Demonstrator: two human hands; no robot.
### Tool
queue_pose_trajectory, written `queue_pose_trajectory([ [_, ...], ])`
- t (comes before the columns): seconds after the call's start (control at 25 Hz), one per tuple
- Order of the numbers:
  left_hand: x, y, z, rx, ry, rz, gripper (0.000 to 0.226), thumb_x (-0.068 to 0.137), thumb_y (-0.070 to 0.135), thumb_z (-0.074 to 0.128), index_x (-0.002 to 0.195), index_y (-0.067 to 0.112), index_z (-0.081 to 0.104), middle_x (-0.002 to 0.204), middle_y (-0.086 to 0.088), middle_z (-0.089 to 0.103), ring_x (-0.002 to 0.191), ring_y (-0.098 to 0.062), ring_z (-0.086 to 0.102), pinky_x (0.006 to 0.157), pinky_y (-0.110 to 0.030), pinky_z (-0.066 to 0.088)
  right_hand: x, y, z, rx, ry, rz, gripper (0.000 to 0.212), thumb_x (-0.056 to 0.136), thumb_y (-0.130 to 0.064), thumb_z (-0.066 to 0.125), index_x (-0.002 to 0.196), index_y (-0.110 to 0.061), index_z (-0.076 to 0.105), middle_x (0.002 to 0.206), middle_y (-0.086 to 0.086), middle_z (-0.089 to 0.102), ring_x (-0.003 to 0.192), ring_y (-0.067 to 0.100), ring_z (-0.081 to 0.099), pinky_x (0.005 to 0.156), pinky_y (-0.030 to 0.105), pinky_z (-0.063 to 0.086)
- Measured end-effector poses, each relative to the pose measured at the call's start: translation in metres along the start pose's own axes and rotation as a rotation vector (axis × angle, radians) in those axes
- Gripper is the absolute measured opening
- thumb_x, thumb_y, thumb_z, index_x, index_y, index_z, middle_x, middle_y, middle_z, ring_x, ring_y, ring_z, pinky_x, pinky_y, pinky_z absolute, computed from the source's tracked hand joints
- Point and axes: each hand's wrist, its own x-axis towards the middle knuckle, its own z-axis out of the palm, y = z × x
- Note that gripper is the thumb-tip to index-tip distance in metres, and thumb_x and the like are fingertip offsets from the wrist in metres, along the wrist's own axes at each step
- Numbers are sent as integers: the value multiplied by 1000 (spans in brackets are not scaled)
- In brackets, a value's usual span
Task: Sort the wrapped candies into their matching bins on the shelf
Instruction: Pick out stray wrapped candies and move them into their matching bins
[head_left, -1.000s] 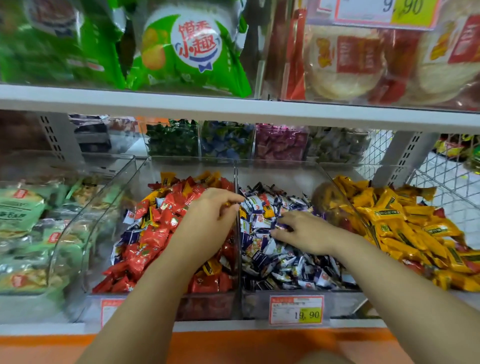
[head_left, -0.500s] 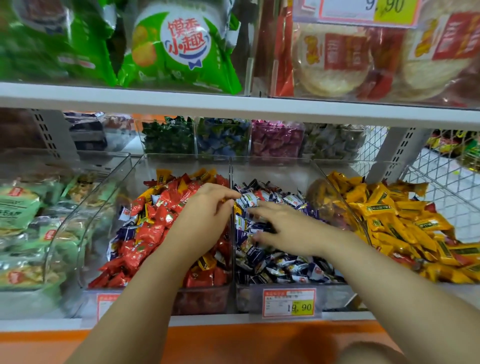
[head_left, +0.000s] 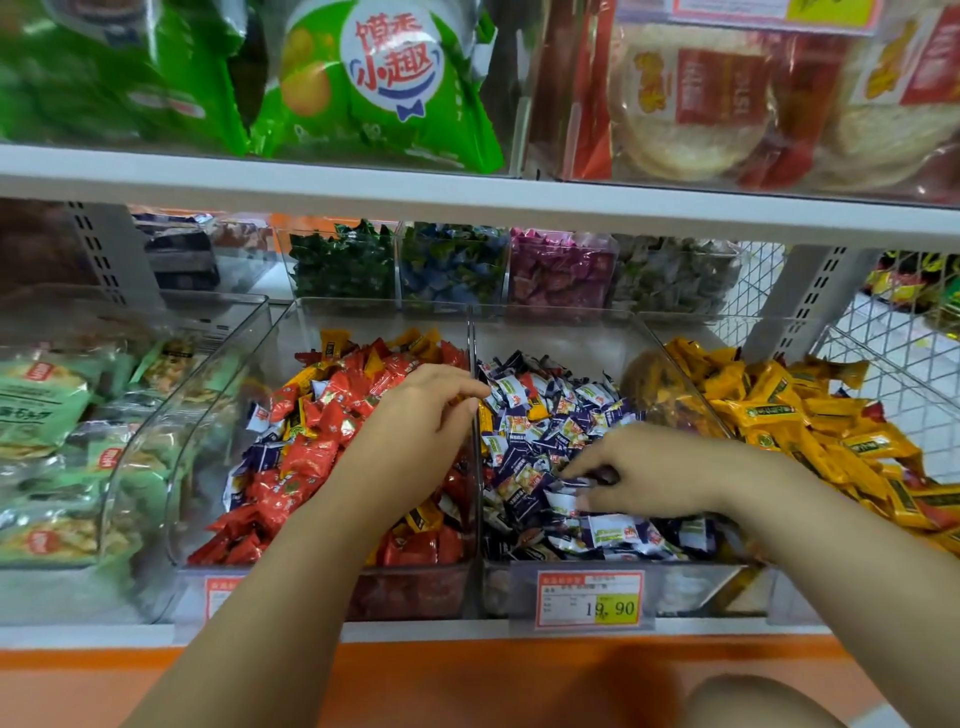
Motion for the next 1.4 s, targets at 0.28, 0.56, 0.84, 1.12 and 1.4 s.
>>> queue_pose_trajectory([
  [0.28, 4, -1, 3, -33, 34, 3, 26, 96, 19, 47, 117, 23, 62, 120, 13, 50, 104, 9, 36, 75, 13, 17, 58, -27, 10, -5, 89, -80, 45, 92, -45, 50, 134, -30, 47, 150, -1, 29, 137, 22, 27, 110, 39, 30],
  [0.56, 4, -5, 1, -8, 5, 15, 27, 97, 23, 46, 119, 26, 61, 126, 11, 49, 106, 8, 35, 75, 12, 19, 27, 4, 22, -65, 16, -1, 36, 92, -50, 43, 117, -31, 62, 118, -2, 62, 107, 20, 55, 92, 37, 47],
  [0.84, 3, -4, 0, -8, -6, 12, 27, 97, 24, 45, 119, 26, 60, 128, 11, 49, 104, 7, 38, 72, 10, 22, 3, 1, -1, 47, 86, 11, 33, 91, -40, 54, 121, -30, 60, 127, -10, 58, 107, 8, 56, 92, 27, 45],
  [1.12, 6, -3, 0, 3, 7, 15, 26, 96, 24, 46, 118, 27, 60, 124, 10, 50, 102, 5, 40, 74, 5, 25, 71, -6, 15, -49, 205, 10, 48, 94, -39, 49, 139, -26, 41, 142, 0, 43, 132, 24, 35, 108, 40, 31],
  [1.4, 4, -5, -1, 4, -13, 28, 27, 96, 24, 46, 119, 28, 60, 128, 10, 49, 108, 4, 40, 76, 4, 24, 23, -7, 20, -141, 110, -59, 41, 98, -39, 37, 137, -30, 43, 139, -6, 48, 125, 19, 46, 108, 39, 28],
])
